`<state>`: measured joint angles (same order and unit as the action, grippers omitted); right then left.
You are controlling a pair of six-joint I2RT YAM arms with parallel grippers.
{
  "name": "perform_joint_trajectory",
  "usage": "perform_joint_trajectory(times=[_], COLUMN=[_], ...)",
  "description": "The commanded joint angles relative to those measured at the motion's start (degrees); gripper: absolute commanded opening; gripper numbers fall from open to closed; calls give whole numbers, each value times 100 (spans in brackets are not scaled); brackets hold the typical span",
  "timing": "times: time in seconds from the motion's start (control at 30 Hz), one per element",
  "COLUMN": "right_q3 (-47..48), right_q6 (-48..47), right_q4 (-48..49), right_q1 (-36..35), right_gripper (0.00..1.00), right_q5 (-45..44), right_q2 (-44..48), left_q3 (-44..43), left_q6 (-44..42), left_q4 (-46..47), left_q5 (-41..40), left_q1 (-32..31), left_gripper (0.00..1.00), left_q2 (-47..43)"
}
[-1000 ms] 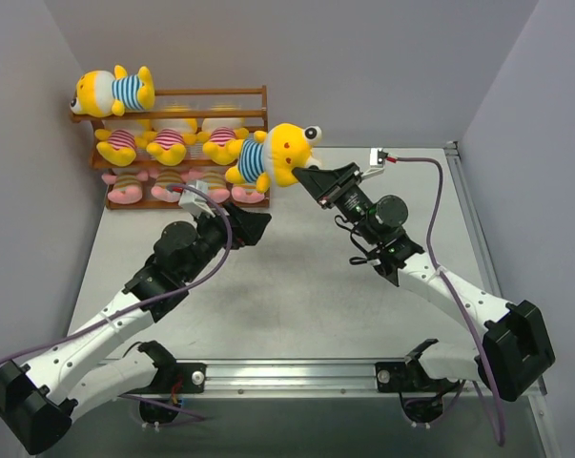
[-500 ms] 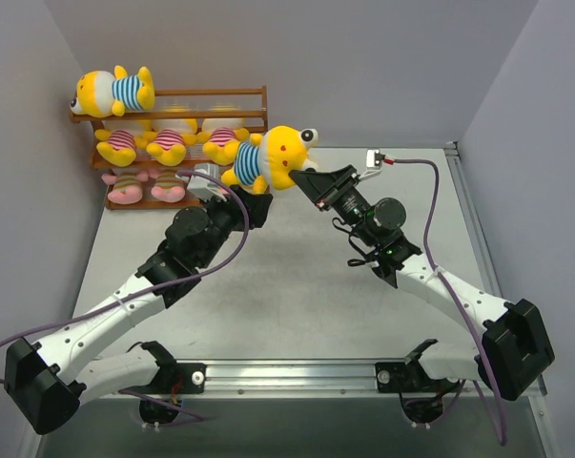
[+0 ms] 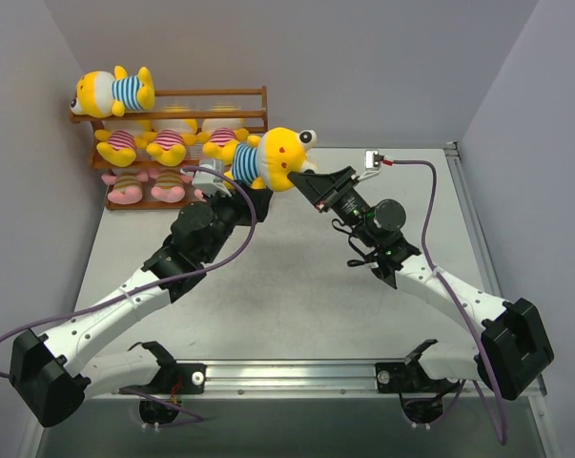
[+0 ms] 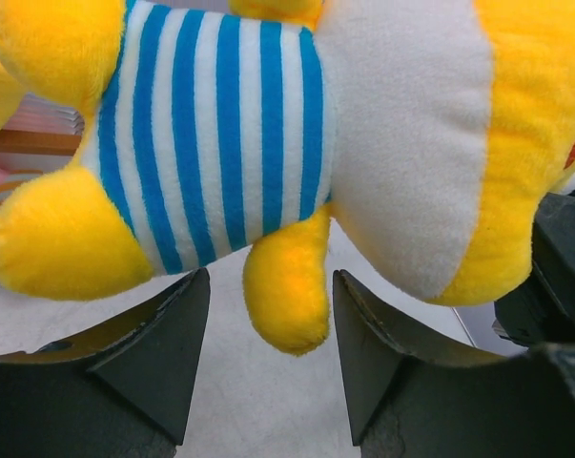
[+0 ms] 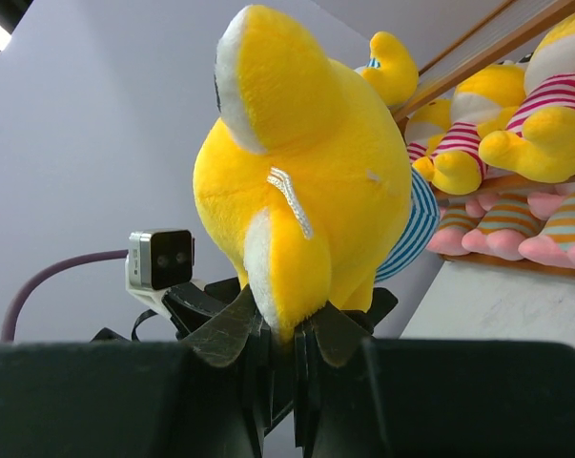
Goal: Place and organize the stuffed toys onto the shelf
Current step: Pass the stuffed toy from the right arm to the left
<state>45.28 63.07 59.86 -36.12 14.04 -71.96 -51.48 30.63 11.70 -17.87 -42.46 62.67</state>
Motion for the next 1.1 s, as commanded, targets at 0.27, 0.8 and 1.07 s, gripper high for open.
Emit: perform_joint_trajectory(times=[0.27,0.8,1.07], right_q3=[-89,7,429], right_q6=[74,-523,-1551], right_q4=[589,-351,-1835], right_q1=[-71,-71,-36], right_gripper=[0,51,89], right_q5=[143,46,-217], right_q2=[42,437,920], left_q3=[-239,-265,-836], left_q6=[-312,-1497,-1798], left_q4=[561,53,-757], left_q5=[-270,-270,169], left_q1=[-35,9,378], left_gripper=[49,3,2], left_q2=[-71,-432,-405])
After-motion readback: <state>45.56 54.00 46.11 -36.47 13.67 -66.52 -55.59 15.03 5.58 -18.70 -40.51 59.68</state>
